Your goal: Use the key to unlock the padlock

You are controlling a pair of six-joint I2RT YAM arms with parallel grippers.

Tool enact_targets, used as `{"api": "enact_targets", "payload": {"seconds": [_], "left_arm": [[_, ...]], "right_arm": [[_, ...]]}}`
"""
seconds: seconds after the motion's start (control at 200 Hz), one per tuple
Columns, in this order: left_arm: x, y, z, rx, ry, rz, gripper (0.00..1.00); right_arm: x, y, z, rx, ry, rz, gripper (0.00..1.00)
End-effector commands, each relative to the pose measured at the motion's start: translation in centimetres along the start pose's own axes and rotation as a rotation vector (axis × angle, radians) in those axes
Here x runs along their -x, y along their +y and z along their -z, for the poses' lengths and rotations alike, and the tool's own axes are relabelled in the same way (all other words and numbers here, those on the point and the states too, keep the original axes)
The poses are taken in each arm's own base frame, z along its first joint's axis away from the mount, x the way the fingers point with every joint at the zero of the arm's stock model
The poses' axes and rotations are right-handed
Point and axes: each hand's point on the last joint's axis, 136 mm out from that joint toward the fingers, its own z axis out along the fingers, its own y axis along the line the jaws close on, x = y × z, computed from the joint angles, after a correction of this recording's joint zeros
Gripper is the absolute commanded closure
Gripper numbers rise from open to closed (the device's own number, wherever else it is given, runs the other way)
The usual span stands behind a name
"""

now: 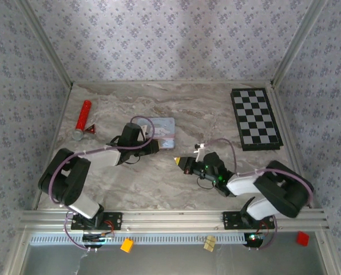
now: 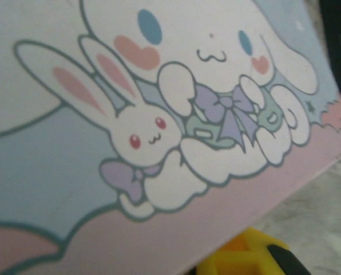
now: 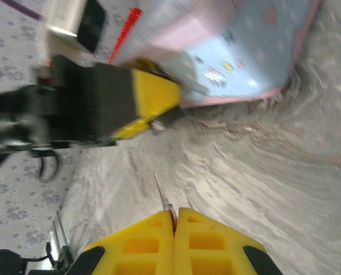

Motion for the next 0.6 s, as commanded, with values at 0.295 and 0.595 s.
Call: {"api": "enact_targets", "payload": {"seconds": [0.295, 0.595], "left_arm": [[0.4, -4.7, 2.3, -0.181, -0.074, 0.275, 0.98], [0.9, -5.3, 3.0, -0.272, -0.128, 0.385, 1.0]], "right_arm": [[1.2, 2.2, -2.1, 0.152, -0.104, -0.224, 1.0], [1.9, 3.3, -2.3, 0.198, -0.09, -0.271, 1.0]]}}
